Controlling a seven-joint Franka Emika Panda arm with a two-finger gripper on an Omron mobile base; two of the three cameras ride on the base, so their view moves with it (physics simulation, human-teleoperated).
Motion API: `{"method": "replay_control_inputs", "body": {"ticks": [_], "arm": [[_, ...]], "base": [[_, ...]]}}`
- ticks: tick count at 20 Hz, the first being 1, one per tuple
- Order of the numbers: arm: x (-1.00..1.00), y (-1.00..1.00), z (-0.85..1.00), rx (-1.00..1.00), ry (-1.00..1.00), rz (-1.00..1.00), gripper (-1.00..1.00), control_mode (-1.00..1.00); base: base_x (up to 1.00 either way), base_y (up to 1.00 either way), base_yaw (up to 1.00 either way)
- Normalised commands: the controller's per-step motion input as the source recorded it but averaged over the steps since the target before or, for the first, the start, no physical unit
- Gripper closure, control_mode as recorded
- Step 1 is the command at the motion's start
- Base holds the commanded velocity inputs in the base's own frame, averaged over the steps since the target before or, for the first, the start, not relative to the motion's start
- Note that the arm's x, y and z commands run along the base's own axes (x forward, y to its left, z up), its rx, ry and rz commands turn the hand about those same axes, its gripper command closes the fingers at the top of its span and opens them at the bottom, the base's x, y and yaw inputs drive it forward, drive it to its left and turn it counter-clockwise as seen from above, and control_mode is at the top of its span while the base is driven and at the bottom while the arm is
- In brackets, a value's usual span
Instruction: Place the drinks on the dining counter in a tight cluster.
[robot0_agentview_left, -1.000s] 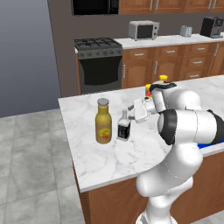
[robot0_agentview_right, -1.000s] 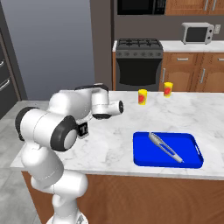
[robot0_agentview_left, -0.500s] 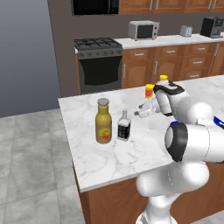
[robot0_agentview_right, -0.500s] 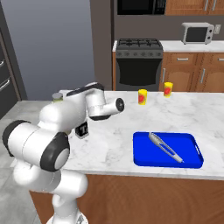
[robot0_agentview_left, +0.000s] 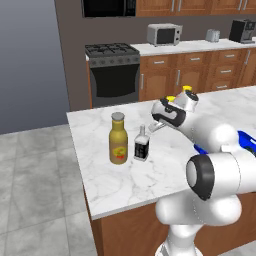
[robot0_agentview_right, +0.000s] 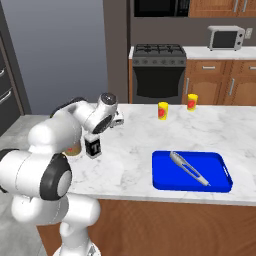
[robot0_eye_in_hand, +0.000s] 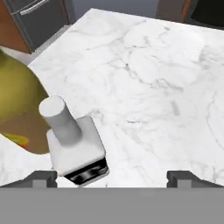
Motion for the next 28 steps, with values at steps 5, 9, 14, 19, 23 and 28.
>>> {"method": "replay_control_inputs", "body": {"ticks": [5,9,14,19,23,28], "arm": [[-0.32,-0.04,0.01,-0.28,0.11,-0.29,-1.0,-1.0],[-0.72,-0.13,0.19,-0.06,0.0,-0.21,-1.0,-1.0],[-0.91,0.0,0.13,0.02,-0.16,-0.05,-1.0,-1.0],[-1.0,0.0,0.48,0.06,-0.09,0.0,-1.0,-1.0],[-1.0,0.0,0.72,0.06,0.01,0.01,-1.0,-1.0],[-0.93,0.01,0.62,0.02,0.11,0.01,-1.0,-1.0]], "base": [[0.0,0.0,0.0],[0.0,0.0,0.0],[0.0,0.0,0.0],[0.0,0.0,0.0],[0.0,0.0,0.0],[0.0,0.0,0.0]]}}
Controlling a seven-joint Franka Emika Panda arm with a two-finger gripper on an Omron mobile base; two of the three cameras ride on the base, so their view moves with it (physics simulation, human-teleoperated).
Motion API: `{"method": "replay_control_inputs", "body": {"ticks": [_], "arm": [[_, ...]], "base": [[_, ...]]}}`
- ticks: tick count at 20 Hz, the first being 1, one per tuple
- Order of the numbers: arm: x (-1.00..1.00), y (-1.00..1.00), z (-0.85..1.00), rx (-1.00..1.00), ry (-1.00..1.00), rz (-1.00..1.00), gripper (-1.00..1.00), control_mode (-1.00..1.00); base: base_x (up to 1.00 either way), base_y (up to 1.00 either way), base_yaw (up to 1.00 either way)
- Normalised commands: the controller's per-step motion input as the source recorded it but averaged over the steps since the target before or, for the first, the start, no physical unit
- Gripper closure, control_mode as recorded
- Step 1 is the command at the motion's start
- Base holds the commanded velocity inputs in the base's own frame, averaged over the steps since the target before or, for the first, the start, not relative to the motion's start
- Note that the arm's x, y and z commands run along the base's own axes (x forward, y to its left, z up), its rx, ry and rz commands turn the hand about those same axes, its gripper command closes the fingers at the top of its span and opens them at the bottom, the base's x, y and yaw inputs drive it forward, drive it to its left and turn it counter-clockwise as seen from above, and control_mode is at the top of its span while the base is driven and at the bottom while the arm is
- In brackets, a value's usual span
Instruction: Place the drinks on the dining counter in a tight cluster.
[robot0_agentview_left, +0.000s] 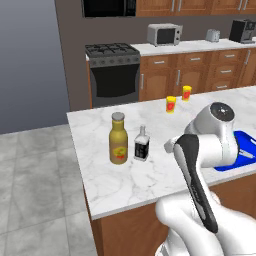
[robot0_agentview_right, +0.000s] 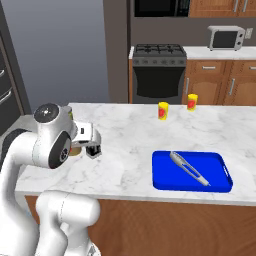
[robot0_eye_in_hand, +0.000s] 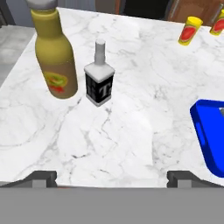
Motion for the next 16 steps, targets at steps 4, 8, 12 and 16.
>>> {"method": "replay_control_inputs", "body": {"ticks": [4,8,12,16], "arm": [[-0.73,0.01,0.51,0.0,0.22,0.0,-1.0,-1.0],[-0.17,0.0,0.08,0.0,0.03,0.0,-1.0,-1.0],[-0.02,0.0,0.0,0.0,0.0,0.0,-1.0,-1.0],[-0.28,0.0,0.0,0.0,-0.01,-0.02,-1.0,-1.0]], "base": [[0.0,0.0,0.0],[0.0,0.0,0.0],[0.0,0.0,0.0],[0.0,0.0,0.0]]}}
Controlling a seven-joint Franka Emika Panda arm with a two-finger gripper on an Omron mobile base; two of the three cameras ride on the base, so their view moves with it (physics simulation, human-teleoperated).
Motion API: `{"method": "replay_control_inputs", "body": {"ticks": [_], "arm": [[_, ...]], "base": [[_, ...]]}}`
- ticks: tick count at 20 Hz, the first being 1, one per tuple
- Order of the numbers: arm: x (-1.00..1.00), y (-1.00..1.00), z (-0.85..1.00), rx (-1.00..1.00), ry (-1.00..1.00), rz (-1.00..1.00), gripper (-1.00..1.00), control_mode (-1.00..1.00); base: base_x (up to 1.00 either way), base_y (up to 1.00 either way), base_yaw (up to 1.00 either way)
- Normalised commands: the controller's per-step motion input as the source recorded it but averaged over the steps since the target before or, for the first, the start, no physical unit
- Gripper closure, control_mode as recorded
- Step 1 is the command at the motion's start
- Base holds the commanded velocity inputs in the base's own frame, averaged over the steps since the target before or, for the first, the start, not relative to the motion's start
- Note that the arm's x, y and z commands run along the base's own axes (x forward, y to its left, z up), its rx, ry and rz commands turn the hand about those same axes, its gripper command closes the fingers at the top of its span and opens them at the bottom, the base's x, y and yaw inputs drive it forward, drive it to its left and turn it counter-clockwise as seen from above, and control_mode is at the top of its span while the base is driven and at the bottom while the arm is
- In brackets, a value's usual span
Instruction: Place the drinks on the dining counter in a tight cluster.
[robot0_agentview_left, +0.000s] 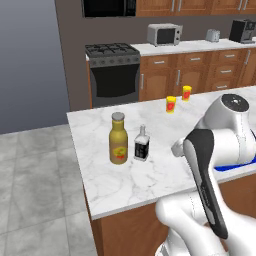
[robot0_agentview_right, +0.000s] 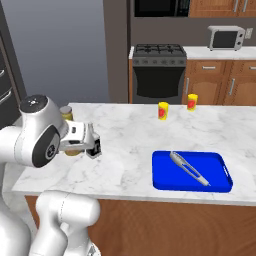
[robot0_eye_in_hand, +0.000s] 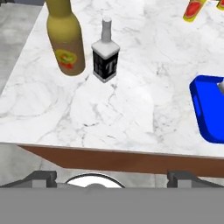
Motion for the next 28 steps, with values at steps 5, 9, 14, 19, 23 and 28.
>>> {"method": "replay_control_inputs", "body": {"ticks": [5,9,14,19,23,28], "arm": [[-0.07,0.0,0.0,0.0,0.0,-0.01,-1.0,1.0],[0.0,0.0,0.0,0.0,0.0,0.0,-1.0,1.0],[0.0,0.0,0.0,0.0,0.0,0.0,-1.0,1.0],[0.0,0.0,0.0,0.0,0.0,0.0,-1.0,1.0],[0.0,0.0,0.0,0.0,0.0,0.0,-1.0,1.0],[0.0,0.0,0.0,0.0,0.0,0.0,-1.0,1.0]], "base": [[-0.45,0.0,-0.02],[-0.62,0.11,0.09],[-0.17,0.59,0.63],[0.0,0.28,0.93],[0.0,0.07,1.0],[0.0,0.11,1.0]]}}
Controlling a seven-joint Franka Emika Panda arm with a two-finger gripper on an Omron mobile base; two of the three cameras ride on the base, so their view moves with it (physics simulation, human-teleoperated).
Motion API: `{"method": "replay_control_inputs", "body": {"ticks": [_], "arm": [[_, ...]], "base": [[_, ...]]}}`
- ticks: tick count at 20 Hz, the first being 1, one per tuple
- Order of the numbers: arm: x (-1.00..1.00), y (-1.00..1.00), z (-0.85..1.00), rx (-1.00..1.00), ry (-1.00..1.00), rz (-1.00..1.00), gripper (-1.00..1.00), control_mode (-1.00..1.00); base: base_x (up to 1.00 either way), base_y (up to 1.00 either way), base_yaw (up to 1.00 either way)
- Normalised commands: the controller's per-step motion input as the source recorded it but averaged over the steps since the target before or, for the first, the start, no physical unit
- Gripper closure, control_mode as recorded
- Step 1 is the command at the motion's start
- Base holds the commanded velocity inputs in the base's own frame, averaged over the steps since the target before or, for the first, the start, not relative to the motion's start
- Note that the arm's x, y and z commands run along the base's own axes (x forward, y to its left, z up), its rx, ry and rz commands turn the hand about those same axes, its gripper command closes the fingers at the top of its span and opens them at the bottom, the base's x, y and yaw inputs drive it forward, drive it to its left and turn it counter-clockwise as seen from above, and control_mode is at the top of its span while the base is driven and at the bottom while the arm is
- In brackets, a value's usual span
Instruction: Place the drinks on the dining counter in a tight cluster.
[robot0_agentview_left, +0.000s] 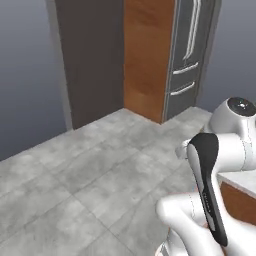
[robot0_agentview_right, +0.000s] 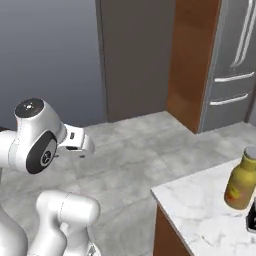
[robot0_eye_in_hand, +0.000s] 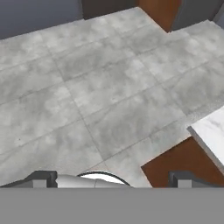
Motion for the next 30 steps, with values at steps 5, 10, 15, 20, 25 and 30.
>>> {"method": "replay_control_inputs", "body": {"ticks": [5,10,15,20,25,30], "arm": [[0.0,0.0,0.0,0.0,0.0,0.0,-1.0,1.0],[0.0,0.0,0.0,0.0,0.0,0.0,-1.0,1.0],[0.0,0.0,0.0,0.0,0.0,0.0,-1.0,1.0],[0.0,0.0,0.0,0.0,0.0,0.0,-1.0,1.0],[0.0,0.0,0.0,0.0,0.0,0.0,-1.0,1.0],[0.0,0.0,0.0,0.0,0.0,0.0,-1.0,1.0]], "base": [[-0.05,0.09,0.99],[-0.35,0.0,0.85],[-0.14,0.09,0.83],[0.12,0.21,0.9],[0.21,0.03,1.0],[0.88,-0.48,0.74]]}}
